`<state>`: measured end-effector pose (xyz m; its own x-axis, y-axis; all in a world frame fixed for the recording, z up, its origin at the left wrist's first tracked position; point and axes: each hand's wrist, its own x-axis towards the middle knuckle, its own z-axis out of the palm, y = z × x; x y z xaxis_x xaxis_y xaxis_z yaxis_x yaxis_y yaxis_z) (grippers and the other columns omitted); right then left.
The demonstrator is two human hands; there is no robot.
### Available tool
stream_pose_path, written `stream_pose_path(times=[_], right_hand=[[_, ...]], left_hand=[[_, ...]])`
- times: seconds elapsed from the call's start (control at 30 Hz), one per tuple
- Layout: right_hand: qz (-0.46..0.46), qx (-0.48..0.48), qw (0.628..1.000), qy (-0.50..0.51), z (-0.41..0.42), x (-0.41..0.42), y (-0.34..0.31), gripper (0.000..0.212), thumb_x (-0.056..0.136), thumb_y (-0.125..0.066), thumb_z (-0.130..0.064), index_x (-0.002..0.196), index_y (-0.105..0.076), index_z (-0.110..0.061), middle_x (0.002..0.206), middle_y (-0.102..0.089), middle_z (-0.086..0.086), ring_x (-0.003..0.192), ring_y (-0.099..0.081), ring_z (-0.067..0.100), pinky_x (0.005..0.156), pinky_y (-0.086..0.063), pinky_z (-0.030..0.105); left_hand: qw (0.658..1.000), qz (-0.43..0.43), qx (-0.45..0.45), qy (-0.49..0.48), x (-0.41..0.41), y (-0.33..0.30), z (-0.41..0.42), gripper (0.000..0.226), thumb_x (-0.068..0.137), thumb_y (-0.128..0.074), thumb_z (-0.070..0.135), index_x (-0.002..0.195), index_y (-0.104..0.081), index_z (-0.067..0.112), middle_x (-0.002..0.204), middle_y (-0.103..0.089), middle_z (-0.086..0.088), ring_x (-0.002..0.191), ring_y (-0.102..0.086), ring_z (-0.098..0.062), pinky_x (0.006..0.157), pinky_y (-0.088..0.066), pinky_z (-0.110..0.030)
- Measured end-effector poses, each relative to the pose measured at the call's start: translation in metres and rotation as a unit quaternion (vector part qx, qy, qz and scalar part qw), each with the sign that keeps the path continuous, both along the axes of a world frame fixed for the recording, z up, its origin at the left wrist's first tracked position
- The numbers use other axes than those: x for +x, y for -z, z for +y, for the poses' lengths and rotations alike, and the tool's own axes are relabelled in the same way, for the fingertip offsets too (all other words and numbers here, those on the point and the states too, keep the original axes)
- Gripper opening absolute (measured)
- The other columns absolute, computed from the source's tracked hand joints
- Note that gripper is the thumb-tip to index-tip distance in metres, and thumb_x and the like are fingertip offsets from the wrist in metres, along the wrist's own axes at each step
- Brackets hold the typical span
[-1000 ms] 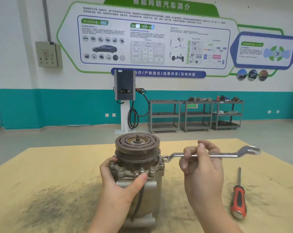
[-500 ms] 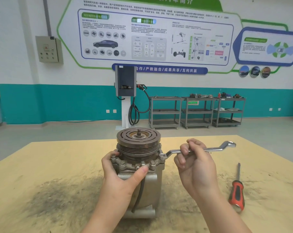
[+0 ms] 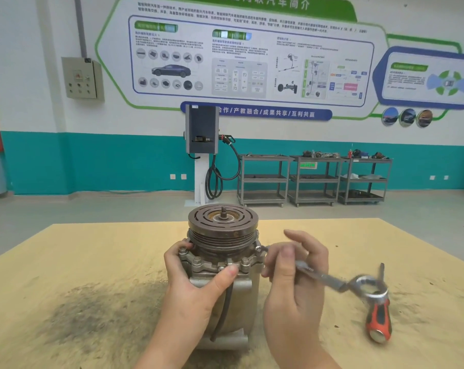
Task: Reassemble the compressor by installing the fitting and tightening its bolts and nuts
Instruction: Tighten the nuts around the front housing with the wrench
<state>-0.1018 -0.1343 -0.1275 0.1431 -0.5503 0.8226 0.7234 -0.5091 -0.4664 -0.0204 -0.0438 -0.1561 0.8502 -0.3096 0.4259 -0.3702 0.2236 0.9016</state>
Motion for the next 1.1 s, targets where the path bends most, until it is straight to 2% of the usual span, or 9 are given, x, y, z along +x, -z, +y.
stream_pose_path(times=[0.2,0.5,0.6,0.67,0.73,0.83,0.93,1.0,1.1], right_hand=[[-0.002,0.192,0.966,-0.171,-0.026,-0.011,-0.014,0.023,0.101,-0.035,-0.007,0.098,-0.05,-0.025,0.059,-0.055,0.001,0.045,-0.046,0.016,0.047,-0.041,0.021],[0.047,0.34,0.895,-0.284,-0.059,0.0,-0.015,0.018,0.096,-0.031,0.001,0.094,-0.044,-0.012,0.055,-0.048,0.003,0.038,-0.036,0.016,0.039,-0.031,0.022],[0.049,0.352,0.889,-0.289,-0.063,0.003,-0.014,0.018,0.096,-0.03,0.001,0.091,-0.042,-0.012,0.054,-0.046,0.002,0.038,-0.035,0.015,0.039,-0.03,0.021],[0.038,0.334,0.906,-0.258,-0.058,0.004,-0.011,0.019,0.096,-0.031,0.001,0.09,-0.042,-0.014,0.055,-0.046,0.002,0.038,-0.036,0.015,0.04,-0.031,0.021],[0.014,0.262,0.95,-0.168,-0.047,0.003,-0.005,0.02,0.094,-0.036,-0.003,0.091,-0.046,-0.02,0.057,-0.05,0.003,0.041,-0.041,0.016,0.043,-0.034,0.021],[-0.042,0.046,0.998,0.011,-0.023,0.002,0.006,0.025,0.092,-0.043,-0.013,0.095,-0.05,-0.036,0.068,-0.058,-0.002,0.057,-0.052,0.01,0.057,-0.043,0.017],[0.005,-0.178,0.971,0.159,-0.004,0.009,0.022,0.011,0.1,-0.044,-0.022,0.105,-0.052,-0.027,0.086,-0.052,-0.009,0.072,-0.052,0.009,0.066,-0.045,0.019],[0.044,-0.229,0.952,0.197,0.001,0.012,0.025,0.015,0.102,-0.041,-0.029,0.107,-0.051,-0.021,0.089,-0.05,-0.013,0.074,-0.05,0.009,0.065,-0.044,0.02],[0.011,-0.157,0.985,0.077,-0.003,0.002,0.009,0.014,0.103,-0.038,-0.031,0.111,-0.049,-0.033,0.081,-0.055,-0.011,0.069,-0.055,0.004,0.063,-0.046,0.014]], left_hand=[[1.0,0.007,-0.002,0.021,-0.004,-0.004,0.003,0.067,0.047,-0.077,0.066,0.103,-0.039,0.06,0.101,-0.061,0.032,0.098,-0.058,0.012,0.069,-0.046,-0.007],[0.978,-0.078,-0.008,-0.194,-0.041,0.004,-0.026,0.058,0.06,-0.065,0.074,0.103,-0.036,0.047,0.138,-0.032,0.004,0.136,-0.032,-0.017,0.115,-0.027,-0.048],[0.977,-0.076,-0.023,-0.199,-0.034,0.001,-0.017,0.068,0.059,-0.068,0.076,0.107,-0.032,0.043,0.139,-0.027,0.011,0.139,-0.025,-0.008,0.118,-0.022,-0.039],[0.991,-0.05,-0.017,-0.122,-0.021,-0.006,-0.006,0.092,0.05,-0.074,0.071,0.122,-0.024,0.043,0.134,-0.03,0.031,0.125,-0.032,0.017,0.107,-0.028,-0.015],[0.999,-0.041,0.002,-0.033,-0.01,-0.011,0.006,0.102,0.047,-0.08,0.071,0.126,-0.017,0.052,0.114,-0.033,0.057,0.105,-0.039,0.033,0.095,-0.035,-0.011],[0.998,-0.045,0.034,-0.004,-0.005,-0.012,0.011,0.097,0.041,-0.083,0.067,0.112,-0.017,0.076,0.109,-0.037,0.058,0.111,-0.046,0.022,0.105,-0.043,-0.033],[0.999,-0.044,0.013,0.005,-0.007,-0.009,0.009,0.097,0.038,-0.082,0.067,0.111,-0.018,0.077,0.12,-0.039,0.047,0.121,-0.051,0.002,0.109,-0.042,-0.038],[0.999,-0.043,-0.003,0.007,-0.006,-0.008,0.008,0.099,0.035,-0.083,0.072,0.111,-0.019,0.077,0.117,-0.041,0.049,0.12,-0.054,0.001,0.106,-0.043,-0.032],[0.998,-0.059,-0.005,-0.017,-0.004,-0.006,0.007,0.095,0.045,-0.089,0.061,0.109,-0.021,0.078,0.109,-0.042,0.056,0.112,-0.053,0.015,0.092,-0.041,-0.017]])
